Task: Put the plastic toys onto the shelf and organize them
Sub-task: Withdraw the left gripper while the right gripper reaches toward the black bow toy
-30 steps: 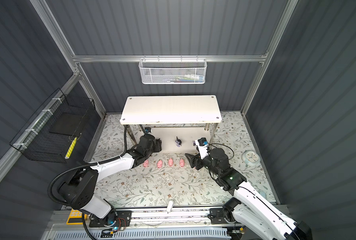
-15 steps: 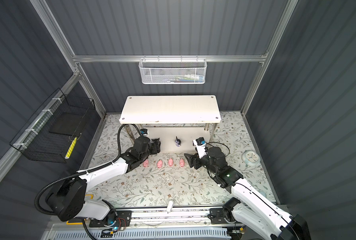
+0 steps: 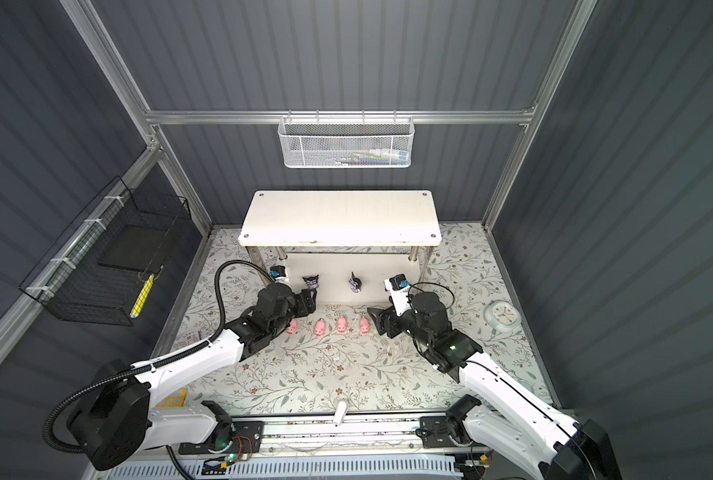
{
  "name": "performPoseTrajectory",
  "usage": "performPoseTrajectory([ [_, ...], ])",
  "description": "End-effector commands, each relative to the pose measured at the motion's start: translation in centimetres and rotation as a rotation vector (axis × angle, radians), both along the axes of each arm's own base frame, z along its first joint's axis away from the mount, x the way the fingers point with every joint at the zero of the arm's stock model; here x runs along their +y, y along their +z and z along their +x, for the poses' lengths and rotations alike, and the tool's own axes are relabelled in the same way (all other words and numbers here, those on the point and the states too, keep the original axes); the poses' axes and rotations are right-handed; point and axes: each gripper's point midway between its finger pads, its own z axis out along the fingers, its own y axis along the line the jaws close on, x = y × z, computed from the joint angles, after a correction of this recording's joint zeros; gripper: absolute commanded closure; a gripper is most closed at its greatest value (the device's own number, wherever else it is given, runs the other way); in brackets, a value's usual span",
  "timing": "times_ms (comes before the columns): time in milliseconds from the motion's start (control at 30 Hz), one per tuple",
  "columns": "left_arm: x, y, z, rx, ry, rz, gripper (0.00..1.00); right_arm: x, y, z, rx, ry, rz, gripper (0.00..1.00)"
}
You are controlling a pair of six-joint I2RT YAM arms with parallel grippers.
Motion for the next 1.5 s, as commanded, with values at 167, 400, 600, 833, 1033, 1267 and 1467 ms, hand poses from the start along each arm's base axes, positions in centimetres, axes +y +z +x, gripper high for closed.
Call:
performPoseTrajectory([
  [167,-1.0,-0.1,-4.5,-0.013,-0.022,0.006,0.25,1.6,0.9,1.0,0.017,0.023,0.055,0.27],
  [400,2.5,0.3,-6.9,-0.032,0.047,-0.011,0.27,3.7,0.3,2.0,0.055,0.046,0.043,0.38],
  [600,5.2,0.8,-7.9,-0.056,0.098,0.018,0.28,4.5,-0.7,4.1,0.107,-0.002,0.021,0.53],
  [833,6.7,1.0,-8.4,-0.078,0.129,0.033,0.29,4.9,-1.1,5.5,0.142,-0.05,0.006,0.9],
  [1033,7.4,0.9,-8.6,-0.089,0.144,0.035,0.29,5.3,-2.0,6.3,0.176,-0.065,-0.004,1.0],
  [1267,7.9,0.8,-8.9,-0.096,0.153,0.036,0.3,6.0,-3.0,7.1,0.203,-0.071,-0.009,1.0],
  [1467,8.1,0.7,-9.0,-0.099,0.157,0.036,0.3,6.2,-3.6,7.8,0.208,-0.085,-0.021,1.0],
])
